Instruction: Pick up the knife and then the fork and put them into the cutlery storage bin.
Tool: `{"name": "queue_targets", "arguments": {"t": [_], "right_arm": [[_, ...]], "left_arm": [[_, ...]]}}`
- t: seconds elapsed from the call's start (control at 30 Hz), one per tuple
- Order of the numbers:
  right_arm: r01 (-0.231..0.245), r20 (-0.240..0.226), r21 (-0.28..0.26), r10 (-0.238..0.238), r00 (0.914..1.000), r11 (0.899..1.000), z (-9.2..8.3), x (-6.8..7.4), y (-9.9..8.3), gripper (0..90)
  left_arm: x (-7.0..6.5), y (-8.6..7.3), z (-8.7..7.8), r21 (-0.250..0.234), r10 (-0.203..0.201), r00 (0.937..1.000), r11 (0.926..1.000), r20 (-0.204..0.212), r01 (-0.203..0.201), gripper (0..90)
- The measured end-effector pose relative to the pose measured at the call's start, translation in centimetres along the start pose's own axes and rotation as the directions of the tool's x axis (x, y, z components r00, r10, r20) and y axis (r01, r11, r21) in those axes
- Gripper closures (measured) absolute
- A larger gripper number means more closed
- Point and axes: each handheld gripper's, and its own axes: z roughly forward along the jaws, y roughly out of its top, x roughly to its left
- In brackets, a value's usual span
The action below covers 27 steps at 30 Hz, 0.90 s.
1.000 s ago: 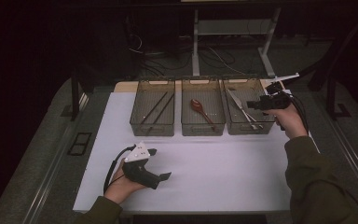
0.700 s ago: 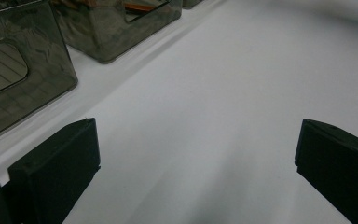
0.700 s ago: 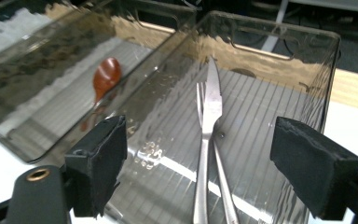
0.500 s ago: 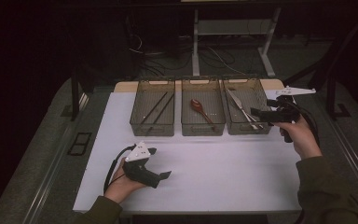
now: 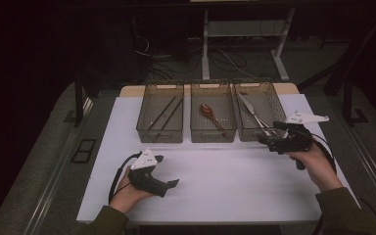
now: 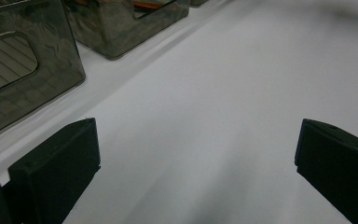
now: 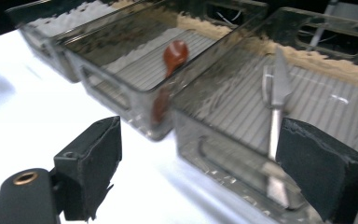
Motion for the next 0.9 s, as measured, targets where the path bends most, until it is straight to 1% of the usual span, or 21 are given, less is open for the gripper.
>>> {"name": "queue_targets", "arguments": {"t": [0.13, 0.23, 0.37, 0.4, 0.63, 0.73, 0.8, 0.83, 0.9], "right_arm": [[0.016, -0.015, -0.005, -0.016, 0.9998, 1.0, -0.2, 0.9, -1.0, 13.7], [0.005, -0.037, -0.012, -0.005, 0.9993, 1.0, -0.4, 1.5, -1.8, 13.7], [0.016, -0.049, 0.001, -0.016, 0.9987, 1.0, -0.6, 2.2, -2.7, 13.7], [0.015, -0.054, 0.002, -0.014, 0.9984, 1.0, -0.6, 2.4, -2.9, 13.7], [0.018, -0.076, -0.005, -0.018, 0.997, 1.0, -1.2, 3.2, -4.6, 13.7], [0.017, -0.092, -0.015, -0.019, 0.9956, 1.0, -1.5, 3.5, -5.2, 13.8], [0.028, -0.108, -0.023, -0.03, 0.9937, 0.999, -1.6, 3.7, -5.7, 13.7], [0.027, -0.114, -0.025, -0.029, 0.993, 0.999, -1.7, 3.9, -5.9, 13.7], [0.017, -0.124, -0.027, -0.02, 0.9921, 0.999, -1.8, 4.0, -6.4, 13.7]], "left_arm": [[0.0, 0.0, 0.0, -0.001, -0.002, 1.0, 1.0, -0.002, 0.002, 0.0], [-0.1, 0.0, -0.1, 0.003, -0.001, 1.0, 1.0, -0.002, 0.001, 0.0], [-0.1, 0.0, -0.1, -0.003, -0.005, 1.0, 1.0, -0.004, 0.005, 0.0], [-0.1, 0.0, -0.2, 0.003, 0.004, 1.0, 1.0, -0.005, -0.004, 0.0], [0.0, 0.0, -0.4, -0.009, -0.005, 1.0, 0.9999, -0.005, 0.004, 0.0], [0.0, 0.1, -0.5, -0.012, -0.002, 1.0, 0.9999, -0.008, 0.002, 0.0], [0.0, 0.1, -0.5, -0.016, -0.009, 0.9999, 0.9998, -0.009, 0.009, 0.0], [0.0, 0.1, -0.6, -0.014, -0.004, 0.9999, 0.9999, -0.009, 0.004, 0.0], [-0.1, 0.1, -0.6, -0.019, -0.006, 1.0, 0.9998, -0.008, 0.005, 0.0]]}}
